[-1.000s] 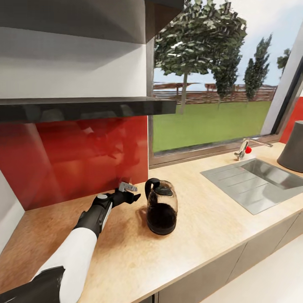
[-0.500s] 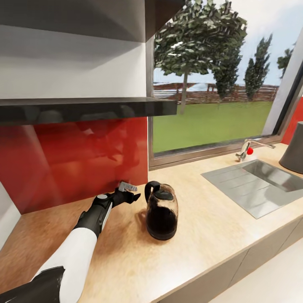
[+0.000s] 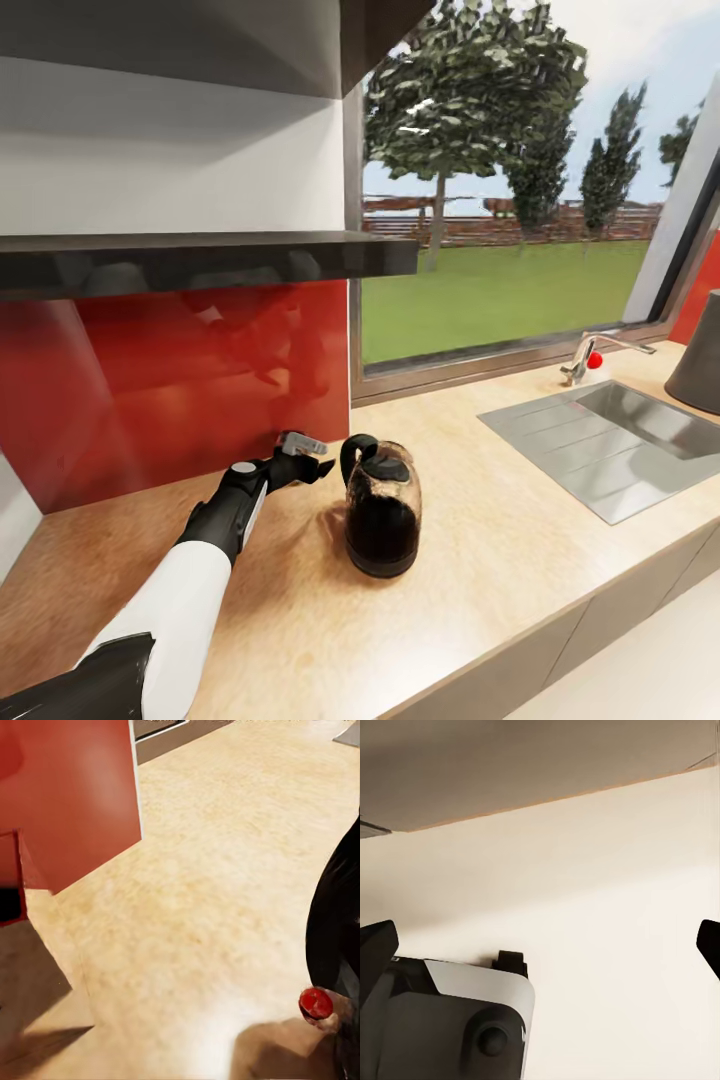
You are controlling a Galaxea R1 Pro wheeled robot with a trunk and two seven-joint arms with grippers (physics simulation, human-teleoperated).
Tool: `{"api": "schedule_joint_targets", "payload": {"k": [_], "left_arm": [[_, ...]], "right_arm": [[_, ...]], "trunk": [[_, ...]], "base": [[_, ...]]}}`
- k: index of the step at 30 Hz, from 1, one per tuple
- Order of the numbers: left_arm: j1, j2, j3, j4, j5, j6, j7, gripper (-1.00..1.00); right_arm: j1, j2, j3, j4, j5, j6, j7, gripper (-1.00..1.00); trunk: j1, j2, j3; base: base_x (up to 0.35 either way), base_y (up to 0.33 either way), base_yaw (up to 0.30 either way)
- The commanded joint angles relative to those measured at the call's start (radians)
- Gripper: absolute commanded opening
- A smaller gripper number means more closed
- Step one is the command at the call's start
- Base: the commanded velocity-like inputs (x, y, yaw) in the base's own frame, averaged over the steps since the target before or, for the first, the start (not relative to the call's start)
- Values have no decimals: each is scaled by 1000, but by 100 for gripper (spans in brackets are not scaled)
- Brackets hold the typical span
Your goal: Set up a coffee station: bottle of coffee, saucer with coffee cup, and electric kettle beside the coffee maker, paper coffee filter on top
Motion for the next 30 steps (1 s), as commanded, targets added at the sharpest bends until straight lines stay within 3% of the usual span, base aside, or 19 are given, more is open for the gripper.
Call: {"api": "schedule_joint_targets", "payload": {"k": [1, 30], "left_arm": [[-1, -2, 8, -2, -6, 5, -9, 100], [1, -3, 10, 0, -3, 6, -22, 100]], "right_arm": [[-1, 0, 9, -1, -9, -1, -2, 100], [-1, 0, 9, -1, -9, 0, -2, 100]], "trunk": [[1, -2, -2], [1, -2, -2]], "base": [[125, -100, 0], [10, -8, 0]]}}
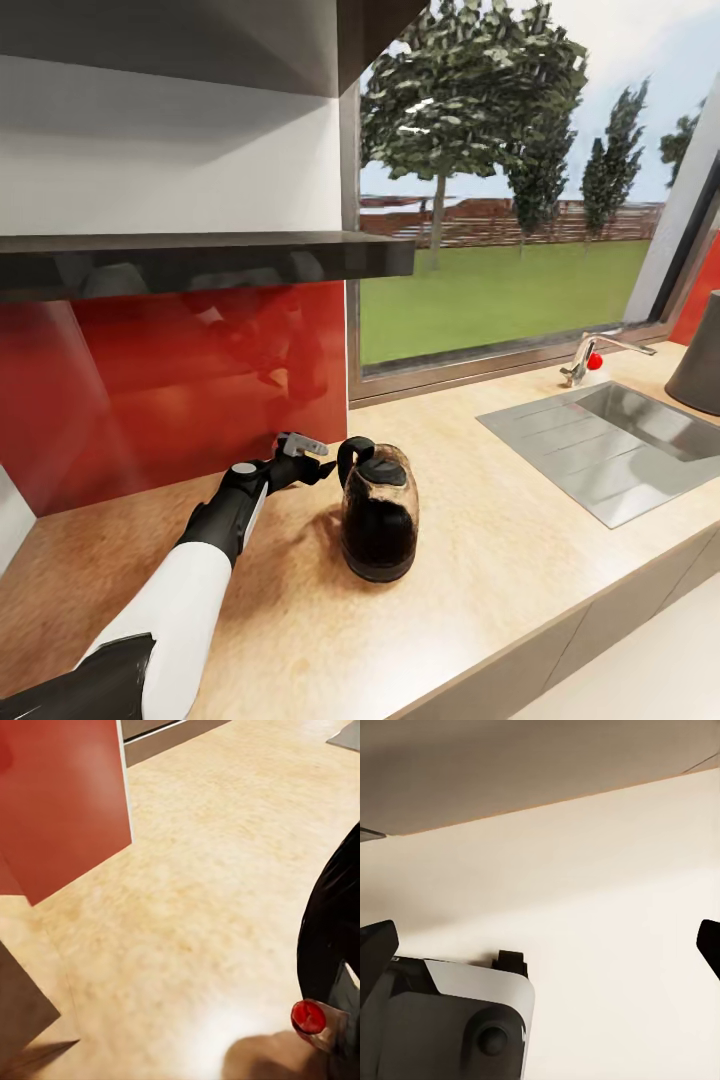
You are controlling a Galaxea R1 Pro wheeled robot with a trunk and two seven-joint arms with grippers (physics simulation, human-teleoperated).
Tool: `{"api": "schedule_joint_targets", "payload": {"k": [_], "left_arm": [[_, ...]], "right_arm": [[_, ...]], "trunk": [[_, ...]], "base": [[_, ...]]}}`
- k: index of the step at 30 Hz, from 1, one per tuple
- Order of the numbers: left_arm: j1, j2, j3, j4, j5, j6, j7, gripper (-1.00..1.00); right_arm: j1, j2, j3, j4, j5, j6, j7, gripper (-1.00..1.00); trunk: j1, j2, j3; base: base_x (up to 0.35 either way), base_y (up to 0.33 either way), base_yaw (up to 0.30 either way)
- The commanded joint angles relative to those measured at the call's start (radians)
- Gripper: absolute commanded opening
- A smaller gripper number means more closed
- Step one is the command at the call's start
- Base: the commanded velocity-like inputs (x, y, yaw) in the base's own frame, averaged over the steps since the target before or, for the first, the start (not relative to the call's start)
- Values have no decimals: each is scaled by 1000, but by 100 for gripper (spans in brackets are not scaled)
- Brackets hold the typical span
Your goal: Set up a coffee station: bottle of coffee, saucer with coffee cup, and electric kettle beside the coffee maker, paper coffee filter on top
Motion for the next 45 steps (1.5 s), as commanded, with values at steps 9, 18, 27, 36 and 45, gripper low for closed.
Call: {"api": "schedule_joint_targets", "payload": {"k": [9, 18, 27, 36, 45], "left_arm": [[1, -8, 6, 5, -2, 7, -27, 100], [1, -8, 6, 13, -1, 7, -49, 100], [1, -8, 6, 13, -1, 6, -50, 100], [1, -8, 6, 16, -1, 6, -50, 100], [1, -8, 6, 17, -1, 5, -50, 100]], "right_arm": [[-1, 0, 9, -1, -9, 0, -2, 100], [-1, 0, 9, -1, -9, -1, -2, 100], [-1, 0, 9, -1, -9, -1, -2, 100], [-1, 0, 9, -1, -9, -1, -2, 100], [-1, 0, 9, -1, -9, 0, -2, 100]], "trunk": [[1, -2, -2], [1, -2, -2], [1, -2, -2], [1, -2, -2], [1, -2, -2]], "base": [[0, 0, 0], [0, 0, 0], [5, 0, 0], [68, -29, 0], [1, -50, 0]]}}
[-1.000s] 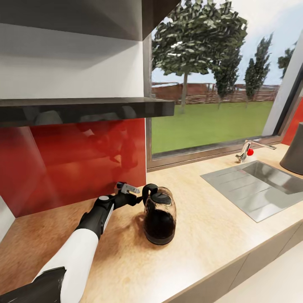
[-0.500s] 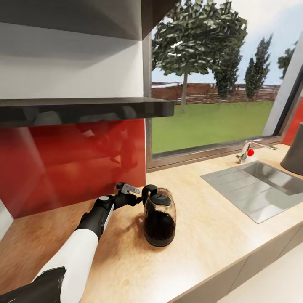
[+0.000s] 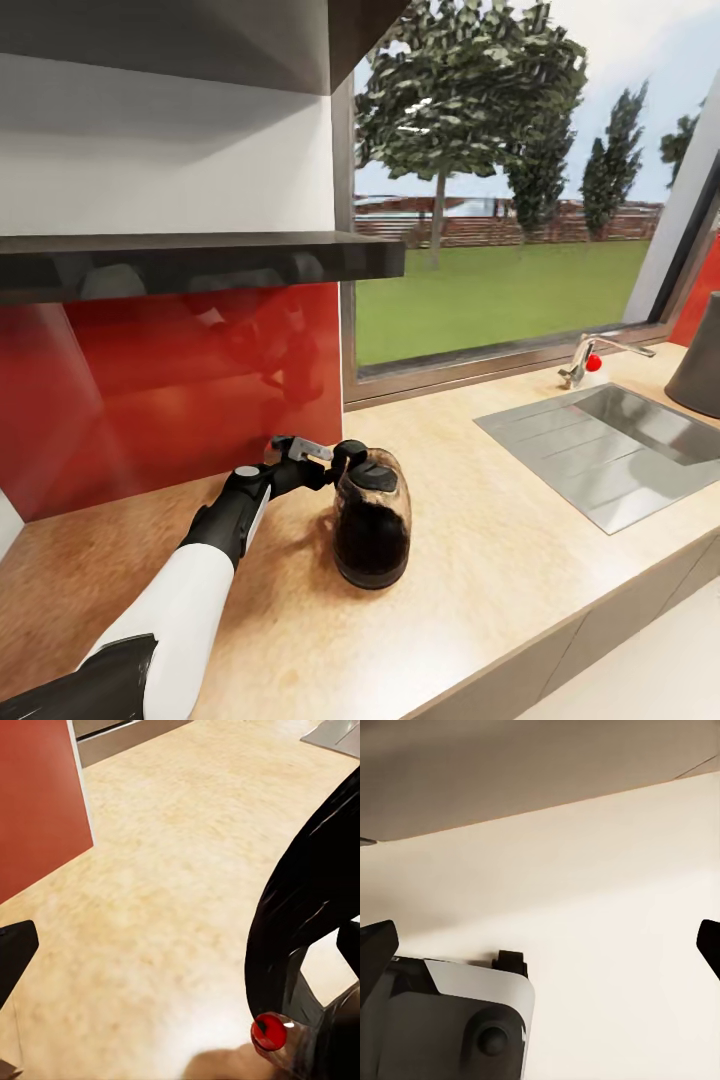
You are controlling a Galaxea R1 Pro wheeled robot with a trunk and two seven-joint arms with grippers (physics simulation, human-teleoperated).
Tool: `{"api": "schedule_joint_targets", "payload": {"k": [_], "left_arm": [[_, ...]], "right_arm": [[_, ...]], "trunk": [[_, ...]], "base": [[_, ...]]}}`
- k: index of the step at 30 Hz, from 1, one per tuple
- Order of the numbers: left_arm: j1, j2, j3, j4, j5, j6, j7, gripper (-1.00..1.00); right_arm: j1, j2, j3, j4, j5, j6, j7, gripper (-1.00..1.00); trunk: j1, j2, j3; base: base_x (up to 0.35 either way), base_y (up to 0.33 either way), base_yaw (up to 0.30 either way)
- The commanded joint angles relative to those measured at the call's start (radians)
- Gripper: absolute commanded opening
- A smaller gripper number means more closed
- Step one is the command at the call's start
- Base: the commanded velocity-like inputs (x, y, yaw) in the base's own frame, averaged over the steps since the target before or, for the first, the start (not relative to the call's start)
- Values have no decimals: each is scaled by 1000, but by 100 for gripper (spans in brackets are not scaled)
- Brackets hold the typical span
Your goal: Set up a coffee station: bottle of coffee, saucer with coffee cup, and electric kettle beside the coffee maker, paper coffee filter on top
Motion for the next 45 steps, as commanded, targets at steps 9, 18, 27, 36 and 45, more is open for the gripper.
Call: {"api": "schedule_joint_targets", "payload": {"k": [9, 18, 27, 36, 45], "left_arm": [[-1, -2, 8, -2, -5, 7, -9, 100], [-1, -2, 8, -2, -5, 6, -9, 100], [-1, -2, 8, -2, -5, 6, -10, 100], [-1, -2, 4, -3, -5, 9, -10, -100], [-1, -2, 5, -3, 1, 7, -12, -100]], "right_arm": [[-1, 0, 9, -1, -9, -1, -2, 100], [-1, 0, 9, -1, -9, -1, -2, 100], [-1, 0, 9, -1, -9, -1, -2, 100], [-1, 0, 9, -1, -9, -1, -2, 100], [-1, 0, 9, -1, -9, -1, -2, 100]], "trunk": [[1, -2, -2], [1, -2, -2], [1, -2, -2], [1, -2, -2], [1, -2, -2]], "base": [[54, -24, 0], [10, -5, 0], [38, -19, 0], [2, -1, 0], [0, 0, 0]]}}
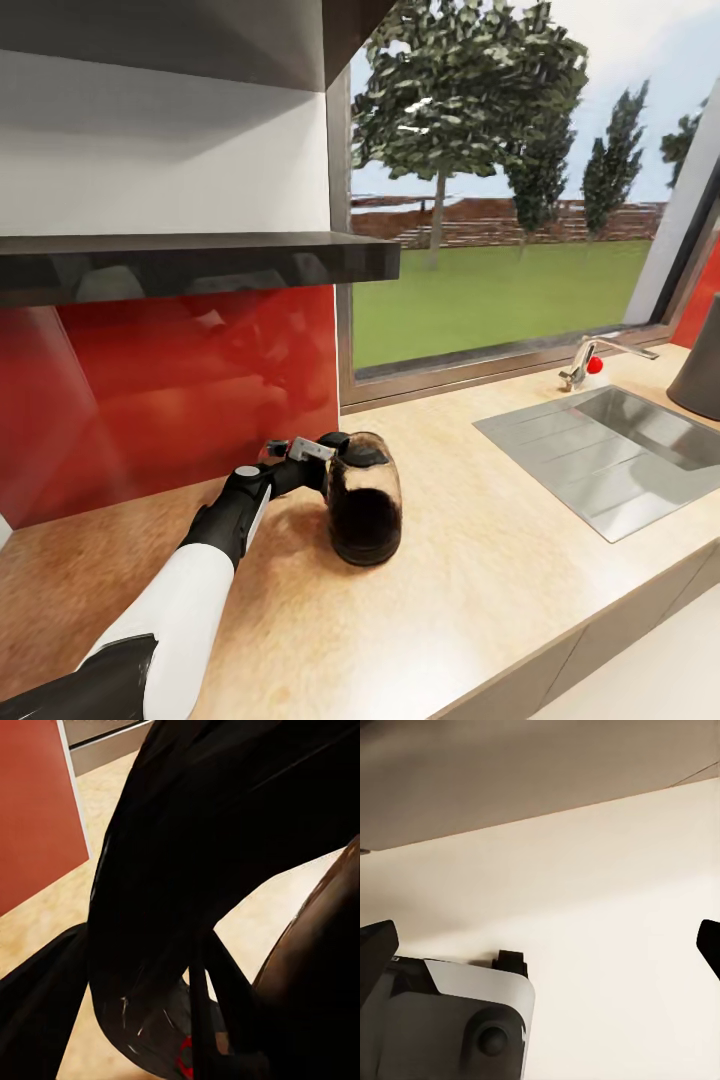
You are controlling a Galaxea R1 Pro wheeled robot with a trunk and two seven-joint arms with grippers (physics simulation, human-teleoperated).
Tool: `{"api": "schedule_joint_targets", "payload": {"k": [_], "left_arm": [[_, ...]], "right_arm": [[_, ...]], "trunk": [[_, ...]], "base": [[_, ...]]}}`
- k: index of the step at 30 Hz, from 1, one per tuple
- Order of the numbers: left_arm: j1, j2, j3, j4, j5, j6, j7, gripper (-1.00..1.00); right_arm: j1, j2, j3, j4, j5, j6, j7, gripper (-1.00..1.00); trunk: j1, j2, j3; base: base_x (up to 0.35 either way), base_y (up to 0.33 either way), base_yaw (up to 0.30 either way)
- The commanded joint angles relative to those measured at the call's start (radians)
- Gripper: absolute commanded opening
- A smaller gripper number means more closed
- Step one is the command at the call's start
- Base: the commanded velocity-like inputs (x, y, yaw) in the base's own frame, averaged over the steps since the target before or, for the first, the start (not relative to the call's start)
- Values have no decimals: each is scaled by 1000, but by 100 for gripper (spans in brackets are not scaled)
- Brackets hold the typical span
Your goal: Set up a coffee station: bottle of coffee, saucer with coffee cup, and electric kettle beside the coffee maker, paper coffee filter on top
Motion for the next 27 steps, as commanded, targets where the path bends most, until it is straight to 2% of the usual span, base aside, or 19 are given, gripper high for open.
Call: {"api": "schedule_joint_targets", "payload": {"k": [1, 5, 16, 18, 20, 21, 22, 27], "left_arm": [[-1, -2, 8, -2, -1, 6, -9, -100], [-1, -2, 7, -4, 15, 6, -9, -100], [-16, -2, 5, -24, 20, 19, -5, -100], [-17, -2, 5, -25, 34, 20, -4, -100], [-20, -2, 4, -25, 69, 29, -3, -100], [-25, -2, 3, -26, 81, 39, -2, -100], [-38, -2, 0, -52, 100, 85, -2, -100], [-31, -1, -1, -164, 105, 152, 0, -100]], "right_arm": [[-1, 0, 9, -1, -9, -1, -2, 100], [-1, 0, 9, -1, -9, -1, -2, 100], [-1, -2, 7, -1, -13, -2, -2, 100], [-1, -2, 7, -1, -13, -2, -2, 100], [-1, -2, 7, -1, -13, -2, -2, 100], [-1, -2, 7, -1, -13, -2, -2, 100], [-1, -2, 7, -1, -14, -2, -2, 100], [-1, -2, 7, -1, -14, -3, -3, 100]], "trunk": [[0, -2, -2], [0, -2, -2], [0, -2, -2], [0, -2, -2], [0, -2, -2], [0, -2, -2], [0, -2, -2], [0, -2, -2]], "base": [[0, 0, 0], [0, 0, 0], [0, 0, 0], [0, 0, 0], [0, 0, 0], [0, 0, 0], [0, 0, 0], [0, 0, 0]]}}
